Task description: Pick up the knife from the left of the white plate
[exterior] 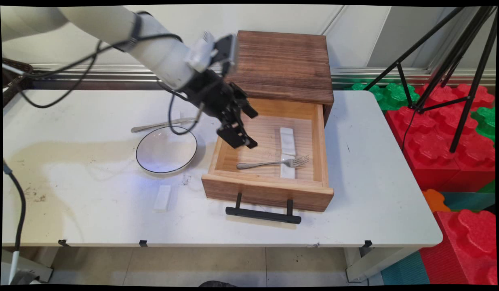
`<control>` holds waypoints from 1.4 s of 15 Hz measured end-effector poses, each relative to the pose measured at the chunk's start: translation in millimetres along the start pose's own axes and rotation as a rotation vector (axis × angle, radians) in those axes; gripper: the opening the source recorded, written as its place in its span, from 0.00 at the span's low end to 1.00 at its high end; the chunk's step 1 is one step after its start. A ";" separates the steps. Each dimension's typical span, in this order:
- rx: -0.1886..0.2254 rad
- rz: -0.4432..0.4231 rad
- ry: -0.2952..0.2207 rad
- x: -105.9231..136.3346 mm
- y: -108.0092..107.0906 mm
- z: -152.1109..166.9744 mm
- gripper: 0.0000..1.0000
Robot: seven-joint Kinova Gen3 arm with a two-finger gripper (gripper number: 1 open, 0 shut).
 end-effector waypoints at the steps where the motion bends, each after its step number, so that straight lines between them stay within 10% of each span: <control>1: -0.001 0.000 0.006 -1.7 0.9 -7.2 1.00; 21: -0.027 -0.040 0.068 -68.0 9.8 -141.1 1.00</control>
